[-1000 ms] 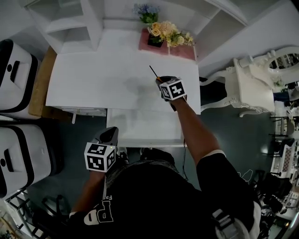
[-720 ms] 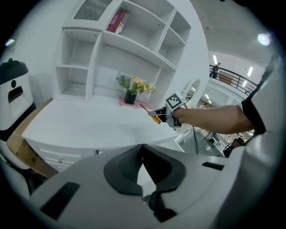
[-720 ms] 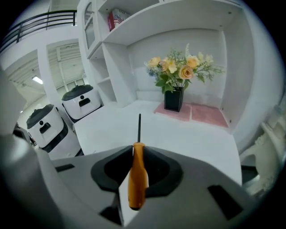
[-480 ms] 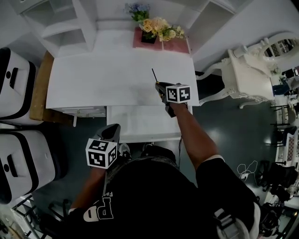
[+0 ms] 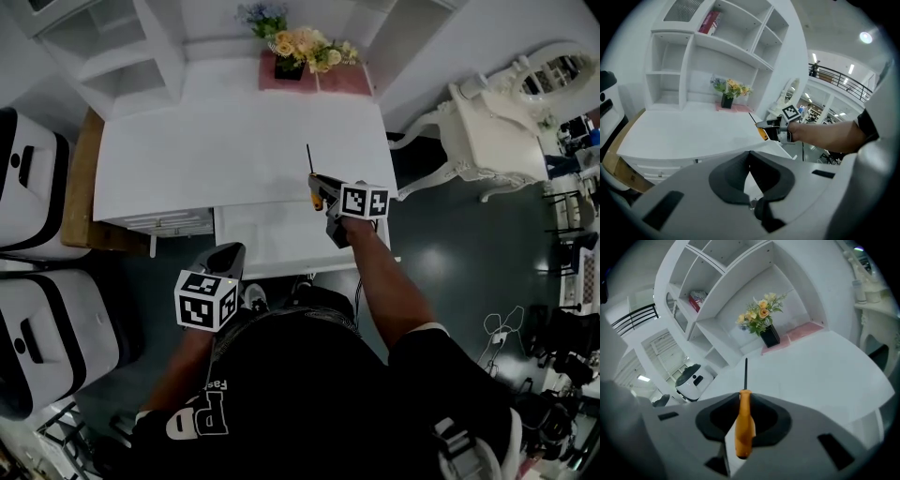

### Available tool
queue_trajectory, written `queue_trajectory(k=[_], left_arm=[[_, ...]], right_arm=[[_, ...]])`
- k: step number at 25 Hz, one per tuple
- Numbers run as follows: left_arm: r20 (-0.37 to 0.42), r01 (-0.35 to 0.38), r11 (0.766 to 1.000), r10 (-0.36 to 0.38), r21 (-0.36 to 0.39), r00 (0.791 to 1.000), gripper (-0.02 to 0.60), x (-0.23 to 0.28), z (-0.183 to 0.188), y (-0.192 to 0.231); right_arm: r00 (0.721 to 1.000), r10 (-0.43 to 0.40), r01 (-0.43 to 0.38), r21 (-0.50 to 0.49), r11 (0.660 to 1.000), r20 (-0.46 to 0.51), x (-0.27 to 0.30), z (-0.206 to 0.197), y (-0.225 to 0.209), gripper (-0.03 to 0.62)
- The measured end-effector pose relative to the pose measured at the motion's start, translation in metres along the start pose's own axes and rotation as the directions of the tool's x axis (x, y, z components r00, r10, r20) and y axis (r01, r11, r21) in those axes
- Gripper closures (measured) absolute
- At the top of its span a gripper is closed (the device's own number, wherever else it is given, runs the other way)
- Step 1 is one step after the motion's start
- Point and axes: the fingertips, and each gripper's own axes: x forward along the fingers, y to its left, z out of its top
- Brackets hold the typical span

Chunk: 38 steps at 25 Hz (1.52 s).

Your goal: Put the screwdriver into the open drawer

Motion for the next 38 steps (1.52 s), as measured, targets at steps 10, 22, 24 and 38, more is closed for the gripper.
queue_trajectory(k=[10, 22, 24, 38], left_arm=[[0.011, 0.054, 0.997, -0.055, 0.051, 0.998, 0.571, -0.01, -0.007, -0.011], [0.017, 0.049, 0.996, -0.05, 0.071, 0.999, 0.571, -0.015, -0.01, -0.016], [0.021, 0.043, 0.997, -0.044, 0.064, 0.999, 0.57, -0.012, -0.007, -0.02], [0.043, -0.061, 0.997, 0.063, -0.037, 0.997, 0.57, 0.01, 0.002, -0.023]], right_arm=[[0.999, 0.019, -0.018, -0.018, 1.0, 0.034, -0.031, -0.031, 0.028, 0.516], [0.998, 0.053, -0.05, -0.063, 0.997, 0.034, -0.063, -0.054, 0.052, 0.519], [0.998, 0.067, -0.066, -0.071, 0.995, 0.013, -0.063, -0.057, 0.052, 0.519], [0.976, 0.137, -0.167, -0.179, 0.97, -0.17, -0.055, -0.077, 0.031, 0.519]])
